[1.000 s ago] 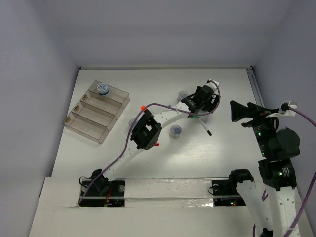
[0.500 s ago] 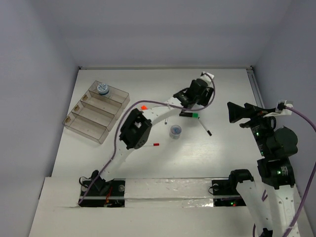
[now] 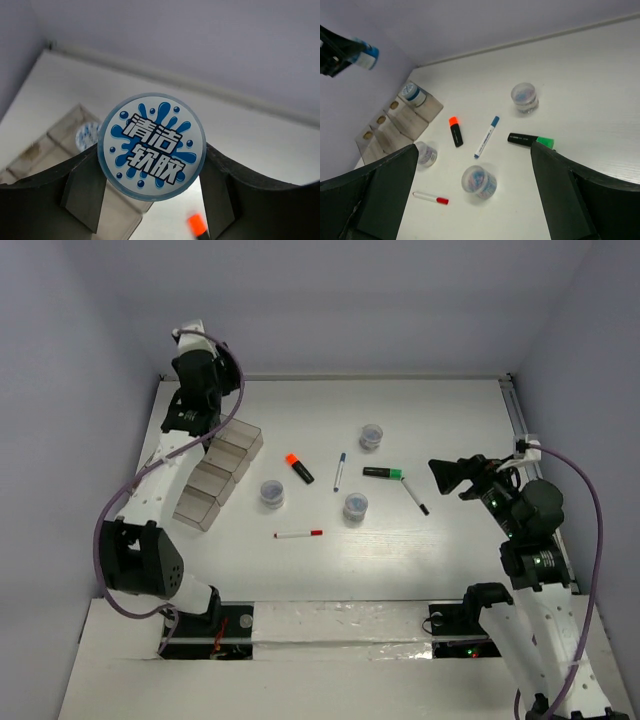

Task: Sort the stationery into containers
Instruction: Place the stationery in the storage box, then pick up the stationery from the center of the board.

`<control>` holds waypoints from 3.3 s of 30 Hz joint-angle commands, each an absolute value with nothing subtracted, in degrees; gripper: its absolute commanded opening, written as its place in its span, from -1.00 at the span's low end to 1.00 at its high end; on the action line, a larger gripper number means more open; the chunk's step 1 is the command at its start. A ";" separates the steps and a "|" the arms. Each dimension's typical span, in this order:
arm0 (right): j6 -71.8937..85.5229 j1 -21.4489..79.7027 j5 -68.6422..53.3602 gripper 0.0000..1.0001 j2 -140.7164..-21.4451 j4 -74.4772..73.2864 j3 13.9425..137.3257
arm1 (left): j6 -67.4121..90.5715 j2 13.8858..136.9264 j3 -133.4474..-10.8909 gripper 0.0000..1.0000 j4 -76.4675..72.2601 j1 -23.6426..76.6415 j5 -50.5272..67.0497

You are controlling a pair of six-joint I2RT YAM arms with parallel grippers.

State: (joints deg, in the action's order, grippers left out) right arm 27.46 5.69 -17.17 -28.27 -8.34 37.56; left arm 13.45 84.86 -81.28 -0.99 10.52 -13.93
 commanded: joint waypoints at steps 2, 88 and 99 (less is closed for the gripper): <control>26.28 6.06 -20.30 1.00 -30.41 -3.16 36.65 | 14.24 86.75 -73.31 -0.31 1.49 9.67 -10.72; 13.45 49.66 3.60 1.00 -99.82 -6.41 76.62 | 14.94 6.51 -39.73 0.98 13.54 15.21 -13.54; 11.08 54.66 3.51 1.00 -115.83 -14.93 92.09 | 14.77 4.83 -38.76 0.98 12.66 16.87 -12.74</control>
